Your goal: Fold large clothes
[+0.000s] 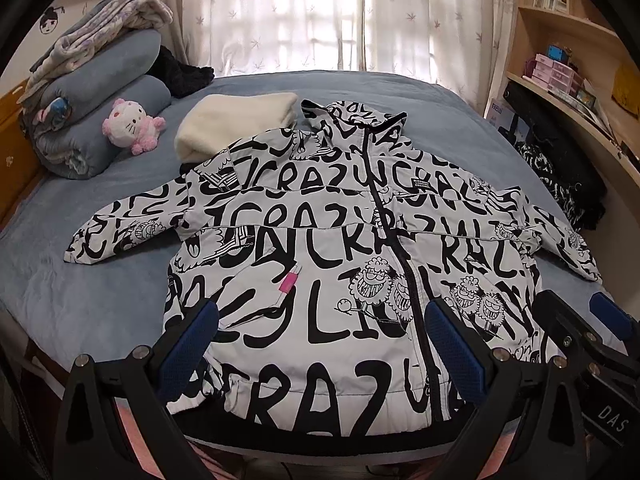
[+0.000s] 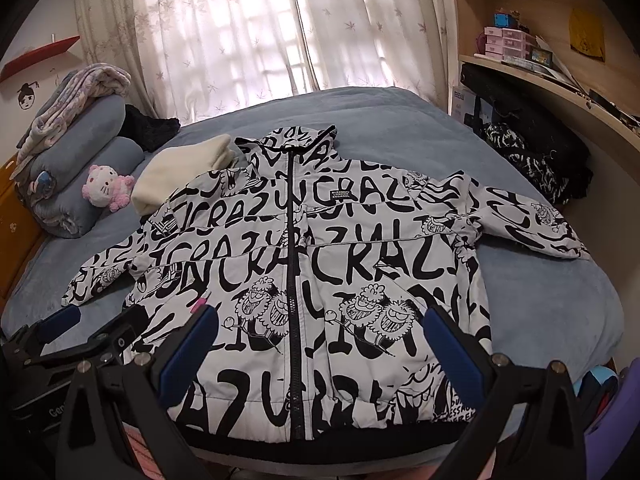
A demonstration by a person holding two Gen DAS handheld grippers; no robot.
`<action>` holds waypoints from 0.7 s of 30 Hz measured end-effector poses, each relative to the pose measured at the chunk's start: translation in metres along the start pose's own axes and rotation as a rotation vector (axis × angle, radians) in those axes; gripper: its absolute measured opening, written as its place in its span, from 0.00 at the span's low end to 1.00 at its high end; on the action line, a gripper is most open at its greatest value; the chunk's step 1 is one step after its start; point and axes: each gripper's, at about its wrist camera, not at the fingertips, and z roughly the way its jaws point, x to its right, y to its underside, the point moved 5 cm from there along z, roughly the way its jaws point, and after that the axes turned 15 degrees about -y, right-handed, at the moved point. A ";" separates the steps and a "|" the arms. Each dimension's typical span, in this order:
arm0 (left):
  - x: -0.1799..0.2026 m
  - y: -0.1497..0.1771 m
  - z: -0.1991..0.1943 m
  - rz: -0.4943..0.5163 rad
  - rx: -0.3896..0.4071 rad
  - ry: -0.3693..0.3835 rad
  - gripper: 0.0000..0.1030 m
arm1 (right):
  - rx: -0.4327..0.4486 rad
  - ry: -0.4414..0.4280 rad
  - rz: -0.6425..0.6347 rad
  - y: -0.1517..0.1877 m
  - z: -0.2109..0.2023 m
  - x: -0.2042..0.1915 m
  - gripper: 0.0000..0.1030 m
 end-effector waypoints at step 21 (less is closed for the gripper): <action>0.018 -0.007 0.023 -0.007 -0.042 0.027 0.99 | 0.003 -0.052 -0.007 -0.007 0.018 0.012 1.00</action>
